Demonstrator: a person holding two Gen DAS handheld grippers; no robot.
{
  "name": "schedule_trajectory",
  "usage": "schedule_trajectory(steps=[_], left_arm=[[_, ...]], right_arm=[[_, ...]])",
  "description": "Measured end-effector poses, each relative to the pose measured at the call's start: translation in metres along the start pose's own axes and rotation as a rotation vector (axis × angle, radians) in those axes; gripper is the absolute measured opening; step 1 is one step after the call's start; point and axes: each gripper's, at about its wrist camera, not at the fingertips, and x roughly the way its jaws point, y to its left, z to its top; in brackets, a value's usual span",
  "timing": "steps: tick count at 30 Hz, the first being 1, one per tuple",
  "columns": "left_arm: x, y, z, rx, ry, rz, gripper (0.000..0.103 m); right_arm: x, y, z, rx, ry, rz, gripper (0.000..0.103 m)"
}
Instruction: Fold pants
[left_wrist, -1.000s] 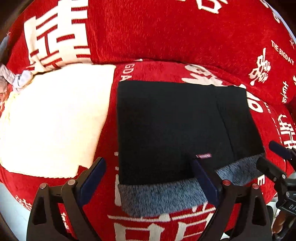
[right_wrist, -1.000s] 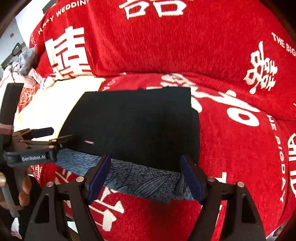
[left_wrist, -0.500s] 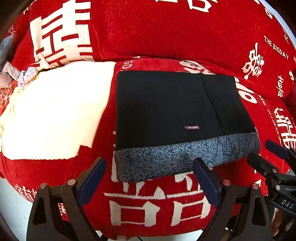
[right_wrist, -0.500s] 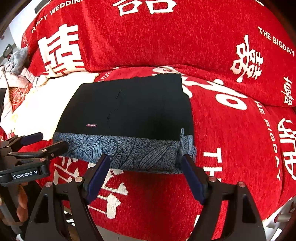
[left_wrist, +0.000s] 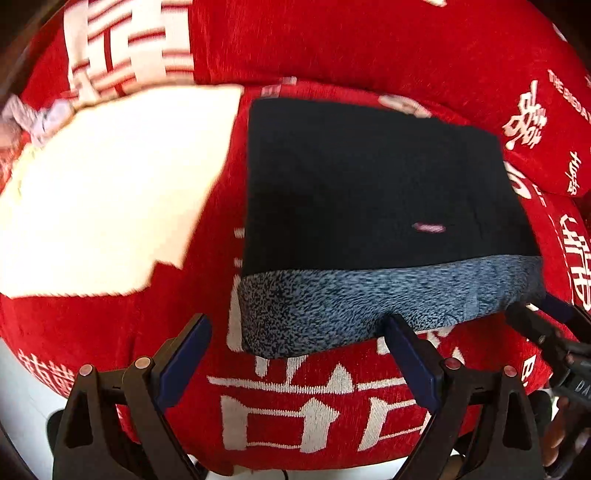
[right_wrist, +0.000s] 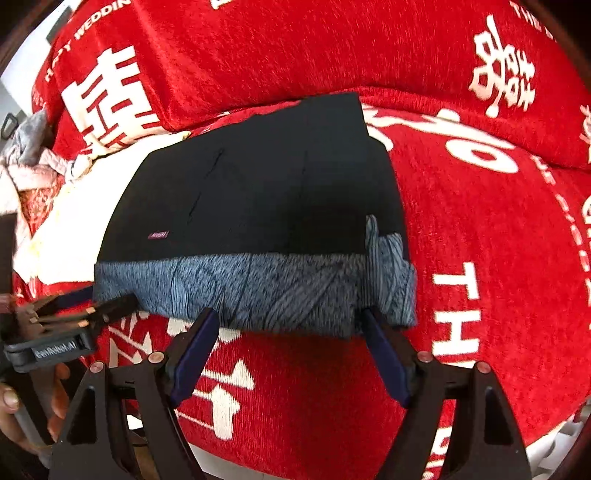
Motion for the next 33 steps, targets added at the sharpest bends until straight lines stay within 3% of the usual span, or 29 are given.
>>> schedule_trajectory(steps=[5,10,16,22,33], left_arm=[[-0.025,-0.010,-0.004,0.024,-0.070,-0.002,0.095],[-0.031,-0.018,-0.001,0.029,-0.062,0.010,0.095],[-0.028,-0.029,-0.001,0.091,-0.058,0.094,0.095],[-0.029,-0.033,-0.005,0.084,-0.049,0.047,0.095],[-0.023,-0.034,-0.010,0.074,-0.024,0.099,0.095]], right_arm=[[-0.024,0.015,-0.006,-0.046,-0.040,-0.097,0.084],[-0.032,0.020,0.003,-0.052,-0.041,-0.165,0.087],[-0.029,0.016,0.010,-0.012,-0.016,-0.184,0.087],[-0.028,0.019,0.011,-0.015,-0.013,-0.191,0.087],[-0.018,0.026,0.011,-0.022,0.006,-0.194,0.087]])
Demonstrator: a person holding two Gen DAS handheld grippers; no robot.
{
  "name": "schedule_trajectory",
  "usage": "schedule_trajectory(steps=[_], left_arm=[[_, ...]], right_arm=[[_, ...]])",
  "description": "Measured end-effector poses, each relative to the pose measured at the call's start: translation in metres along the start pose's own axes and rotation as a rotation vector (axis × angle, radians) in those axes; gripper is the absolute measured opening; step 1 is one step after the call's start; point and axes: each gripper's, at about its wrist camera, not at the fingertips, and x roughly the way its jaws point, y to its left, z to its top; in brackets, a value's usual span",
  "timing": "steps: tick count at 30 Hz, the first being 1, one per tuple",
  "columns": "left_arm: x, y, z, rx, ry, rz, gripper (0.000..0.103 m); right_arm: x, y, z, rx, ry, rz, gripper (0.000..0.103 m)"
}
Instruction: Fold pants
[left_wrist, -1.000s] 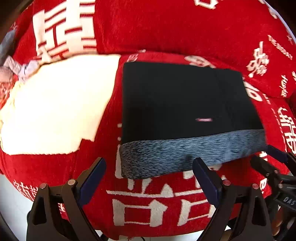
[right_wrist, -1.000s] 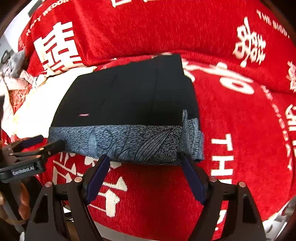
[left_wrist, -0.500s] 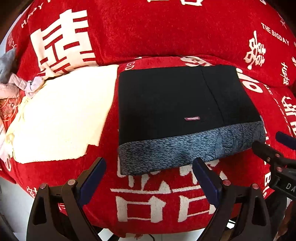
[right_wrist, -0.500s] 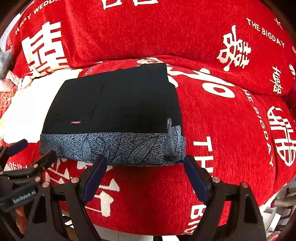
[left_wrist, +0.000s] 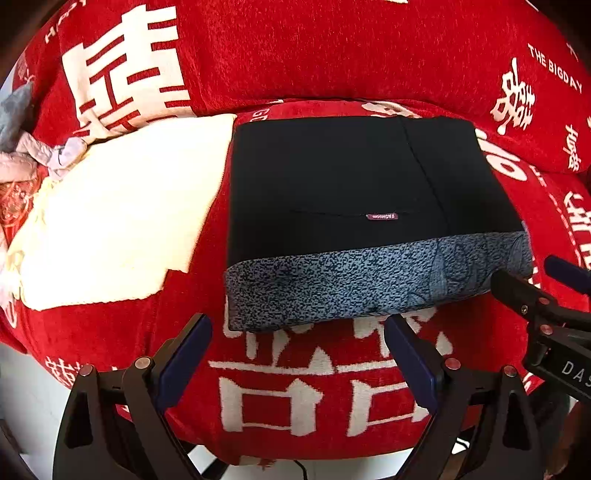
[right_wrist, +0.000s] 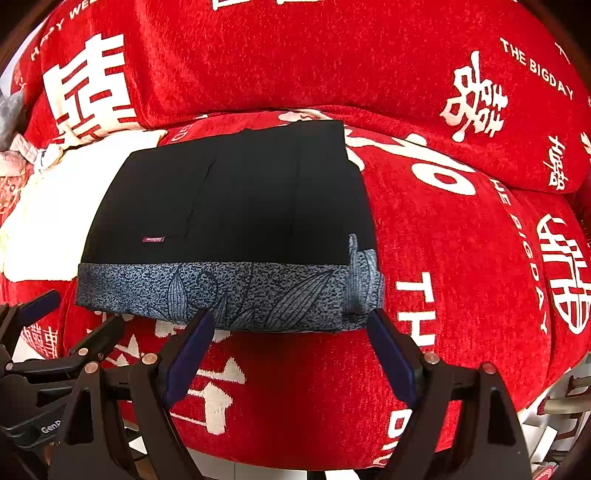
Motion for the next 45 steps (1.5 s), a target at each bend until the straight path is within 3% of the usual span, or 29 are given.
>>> schedule_trajectory(steps=[45], left_arm=[[0.006,0.010,0.002,-0.014,0.001,-0.003,0.095]], right_arm=[[0.006,0.011,0.002,-0.035,0.031,-0.005,0.087]])
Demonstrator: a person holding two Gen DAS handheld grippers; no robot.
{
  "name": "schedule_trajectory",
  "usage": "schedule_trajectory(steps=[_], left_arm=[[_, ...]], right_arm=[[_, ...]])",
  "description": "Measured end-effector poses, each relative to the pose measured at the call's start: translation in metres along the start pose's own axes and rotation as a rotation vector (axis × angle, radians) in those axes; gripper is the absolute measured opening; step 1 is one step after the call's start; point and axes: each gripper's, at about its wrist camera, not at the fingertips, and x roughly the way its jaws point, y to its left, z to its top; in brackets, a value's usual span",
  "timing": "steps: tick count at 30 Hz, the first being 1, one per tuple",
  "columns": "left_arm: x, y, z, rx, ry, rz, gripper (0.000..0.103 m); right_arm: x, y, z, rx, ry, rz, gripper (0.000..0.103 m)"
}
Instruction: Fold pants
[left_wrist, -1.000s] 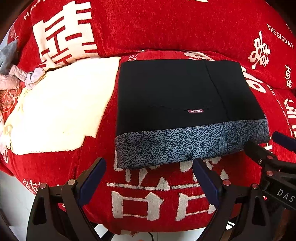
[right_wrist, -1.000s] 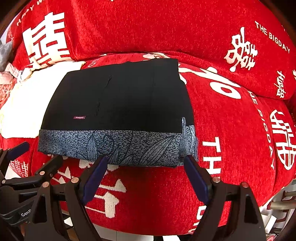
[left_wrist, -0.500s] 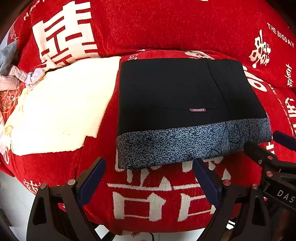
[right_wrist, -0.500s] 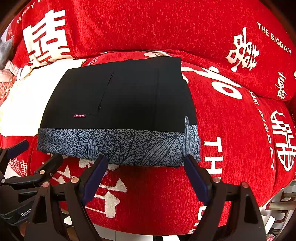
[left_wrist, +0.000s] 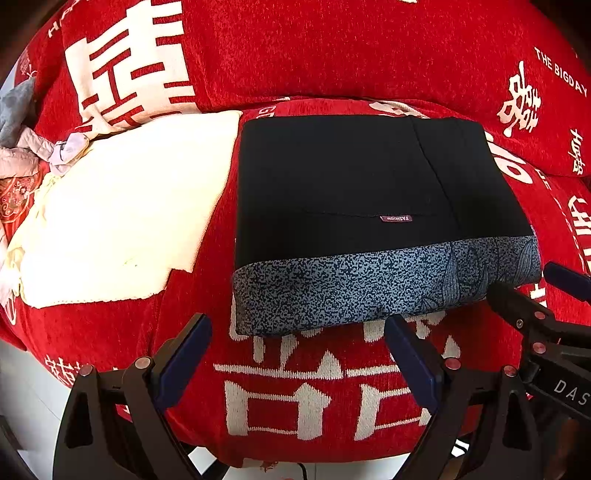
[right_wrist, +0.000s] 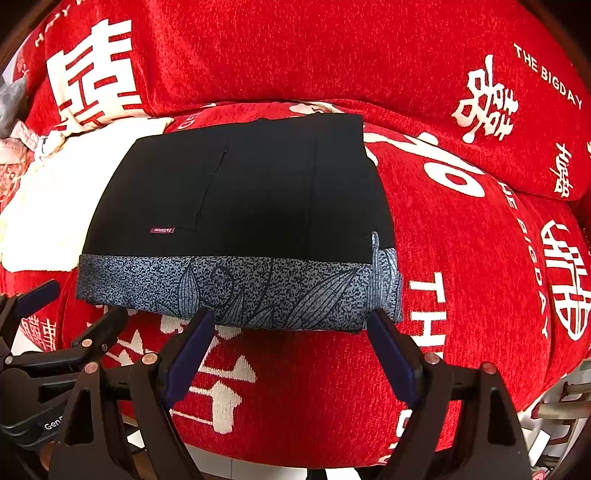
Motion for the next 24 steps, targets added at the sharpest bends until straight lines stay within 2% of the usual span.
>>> schedule_trajectory(steps=[24], left_arm=[[0.0015,0.0025,-0.0008,-0.009,0.007,-0.012,0.095]], right_arm=[[-0.0007,0.0020,-0.0004,-0.003,0.000,0.004,0.087]])
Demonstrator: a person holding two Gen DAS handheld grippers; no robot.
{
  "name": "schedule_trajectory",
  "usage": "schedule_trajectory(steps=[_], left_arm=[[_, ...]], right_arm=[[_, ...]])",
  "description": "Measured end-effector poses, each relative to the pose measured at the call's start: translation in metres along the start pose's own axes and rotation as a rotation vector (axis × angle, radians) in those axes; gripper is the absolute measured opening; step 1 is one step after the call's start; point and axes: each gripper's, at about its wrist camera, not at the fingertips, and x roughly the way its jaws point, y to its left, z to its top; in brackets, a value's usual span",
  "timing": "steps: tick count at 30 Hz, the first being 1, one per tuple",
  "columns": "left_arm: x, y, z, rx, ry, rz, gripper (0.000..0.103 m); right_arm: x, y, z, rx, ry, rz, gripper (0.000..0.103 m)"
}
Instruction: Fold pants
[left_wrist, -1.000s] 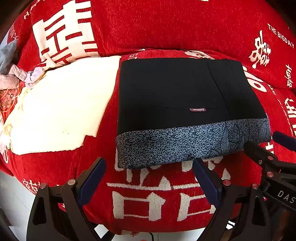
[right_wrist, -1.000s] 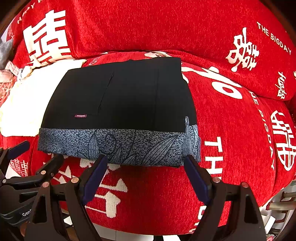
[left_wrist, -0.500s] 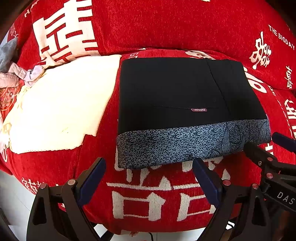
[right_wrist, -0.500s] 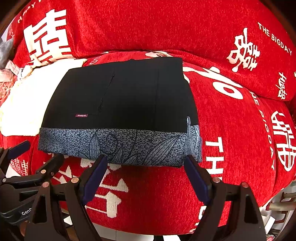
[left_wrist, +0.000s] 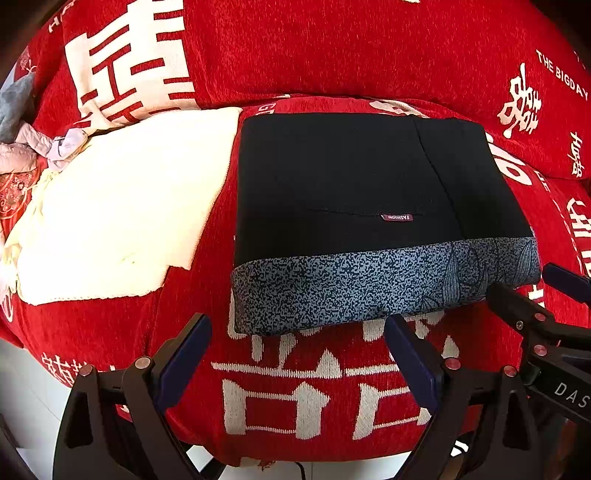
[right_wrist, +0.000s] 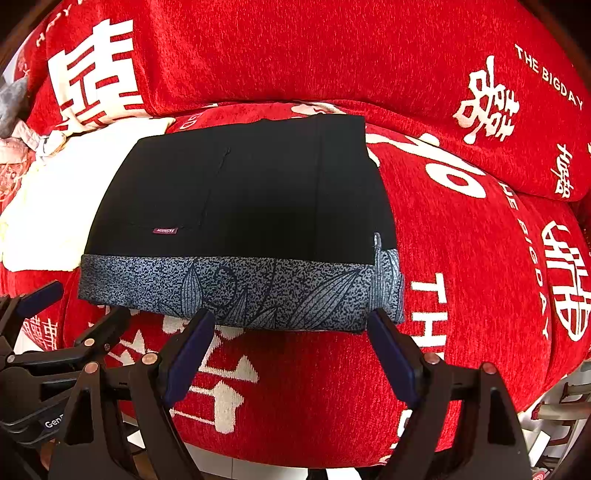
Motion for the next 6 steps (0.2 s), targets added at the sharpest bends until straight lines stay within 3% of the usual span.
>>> schedule_trajectory(steps=[6], left_arm=[[-0.004,0.011,-0.008,-0.038,-0.023,-0.033,0.095]], right_arm=[[-0.005,-0.002,-0.006,-0.009,-0.016,-0.001,0.087]])
